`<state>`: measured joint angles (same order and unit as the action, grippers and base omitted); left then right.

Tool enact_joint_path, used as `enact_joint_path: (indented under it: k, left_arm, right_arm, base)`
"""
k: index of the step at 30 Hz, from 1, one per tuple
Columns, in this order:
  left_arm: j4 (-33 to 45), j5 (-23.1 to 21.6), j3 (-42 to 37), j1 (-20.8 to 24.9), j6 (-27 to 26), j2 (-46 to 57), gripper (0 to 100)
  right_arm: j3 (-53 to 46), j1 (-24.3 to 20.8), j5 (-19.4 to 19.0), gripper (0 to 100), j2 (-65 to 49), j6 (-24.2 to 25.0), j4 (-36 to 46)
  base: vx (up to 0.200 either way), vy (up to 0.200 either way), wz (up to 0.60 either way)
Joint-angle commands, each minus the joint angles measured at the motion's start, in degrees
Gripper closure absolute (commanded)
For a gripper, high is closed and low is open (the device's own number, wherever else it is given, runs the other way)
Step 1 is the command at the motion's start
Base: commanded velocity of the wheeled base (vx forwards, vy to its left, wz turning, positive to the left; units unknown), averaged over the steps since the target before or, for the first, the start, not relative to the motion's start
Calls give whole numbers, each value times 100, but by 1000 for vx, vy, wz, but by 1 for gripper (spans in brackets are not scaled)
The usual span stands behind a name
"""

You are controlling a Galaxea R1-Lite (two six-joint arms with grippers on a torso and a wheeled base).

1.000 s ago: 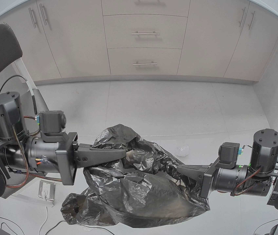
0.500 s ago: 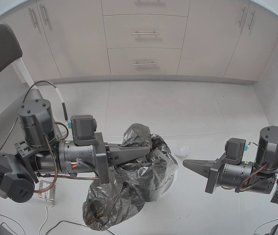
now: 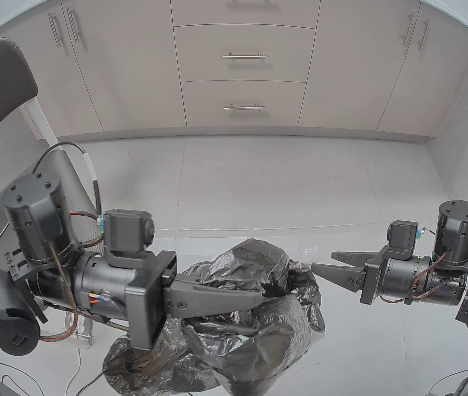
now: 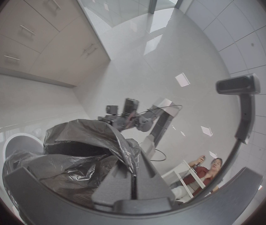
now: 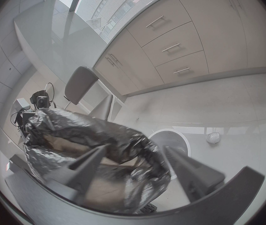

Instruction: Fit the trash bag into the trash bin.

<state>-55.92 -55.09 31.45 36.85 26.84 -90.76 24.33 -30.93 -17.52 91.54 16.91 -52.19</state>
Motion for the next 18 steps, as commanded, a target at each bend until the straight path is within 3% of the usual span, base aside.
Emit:
enact_joint_path:
  k: [1,6,14,18]
  left_arm:
    - [2,-345,-148,-20,119,603,100]
    - [2,-389,-157,-11,111,612,100]
    - [-7,-389,-139,-29,102,621,100]
    - [-7,-389,-122,-29,102,621,100]
  right_arm:
    - [45,570,-437,0,198,-74,42]
    - [247,728,-507,0,857,-539,77]
    - [-51,333,-542,0,1068,-557,77]
    - [-69,245,-771,0,1217,-548,104]
  base:
    - [0,0,0]
    - [0,0,0]
    - [0,0,0]
    - [0,0,0]
